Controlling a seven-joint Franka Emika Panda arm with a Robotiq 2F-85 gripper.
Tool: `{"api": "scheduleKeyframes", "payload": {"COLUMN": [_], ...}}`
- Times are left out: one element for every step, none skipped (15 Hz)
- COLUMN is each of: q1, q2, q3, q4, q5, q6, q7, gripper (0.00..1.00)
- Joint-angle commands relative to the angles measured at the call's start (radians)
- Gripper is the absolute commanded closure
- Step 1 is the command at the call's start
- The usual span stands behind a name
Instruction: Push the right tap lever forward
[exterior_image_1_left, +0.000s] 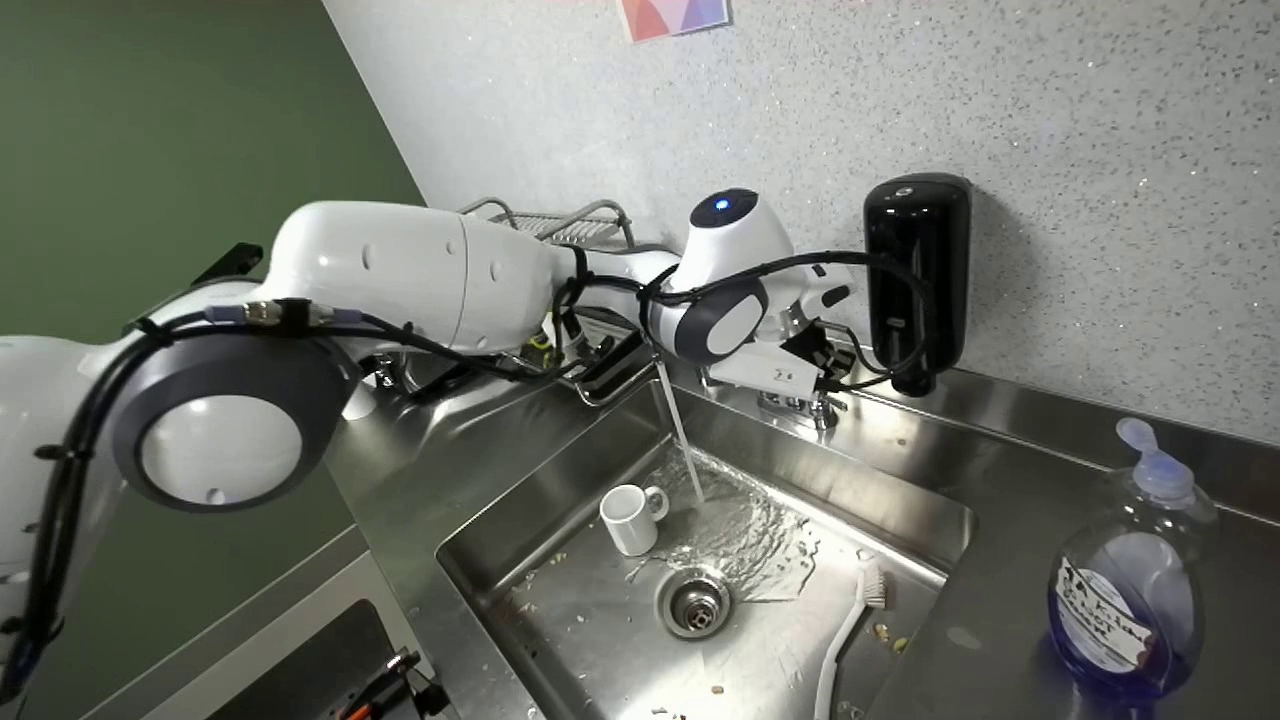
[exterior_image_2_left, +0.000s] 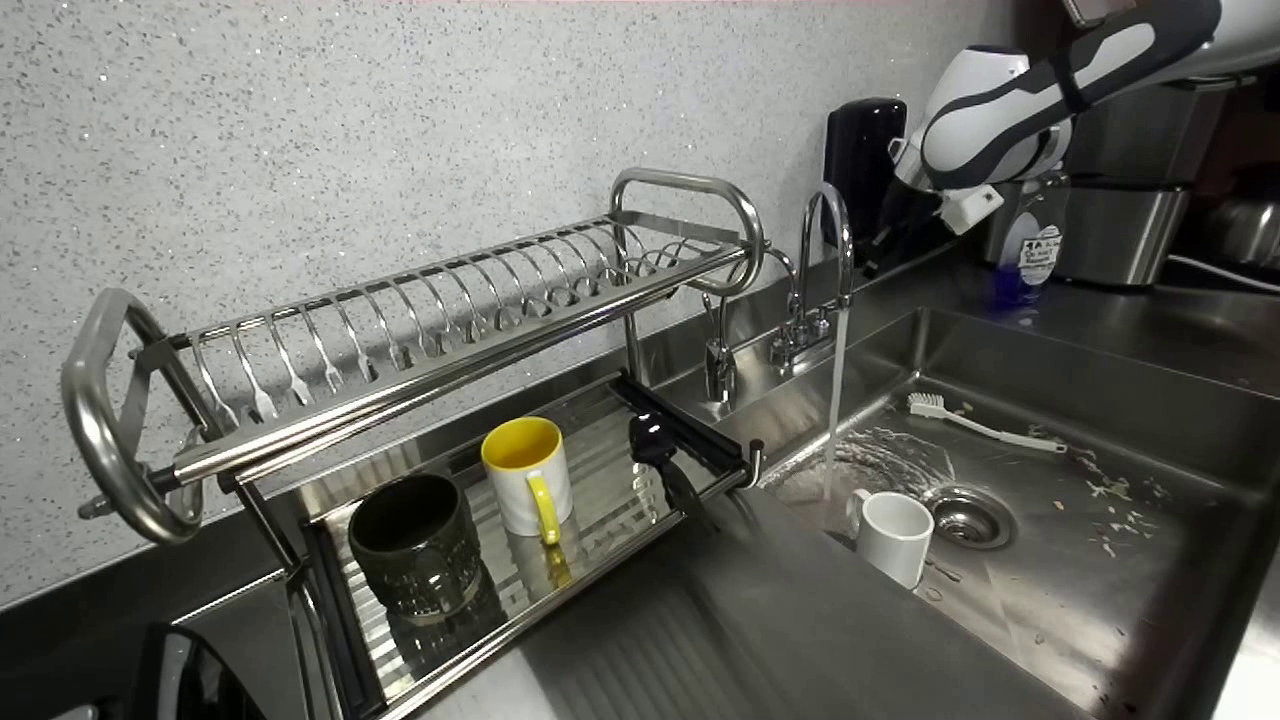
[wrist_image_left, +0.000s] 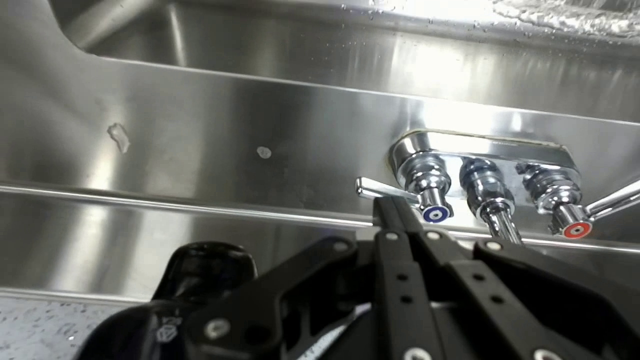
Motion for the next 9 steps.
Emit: {"api": "scheduleKeyframes", "payload": {"q1": [-0.035, -0.040, -0.040, -0.043, -0.042, -0.042, -0.041, -0.041, -0.037], "q2": [-0.176, -0.207, -0.237, -0.267, -0.296, -0.321, -0.341, -0.360, -0.380], "q3": [0.026, 0.027, 0.023, 0.021, 0.017, 0.013, 0.009, 0.007, 0.000], "q4": [-0.237, -0.280, -0.325, -0.368, -0.413, -0.449, -0.477, -0.502, -0.528], "q5": [0.017, 0.019, 0.019, 0.021, 0.021, 0.023, 0.024, 0.026, 0.024], "q6": [-0.002, 0.001, 0.012, 0.018, 0.027, 0.033, 0.036, 0.035, 0.039], "q7": [-0.006, -0.010, -0.003, -0.002, 0.002, 0.006, 0.010, 0.010, 0.015], "gripper": [1.00, 1.00, 1.00, 1.00, 1.00, 1.00, 1.00, 1.00, 1.00]}}
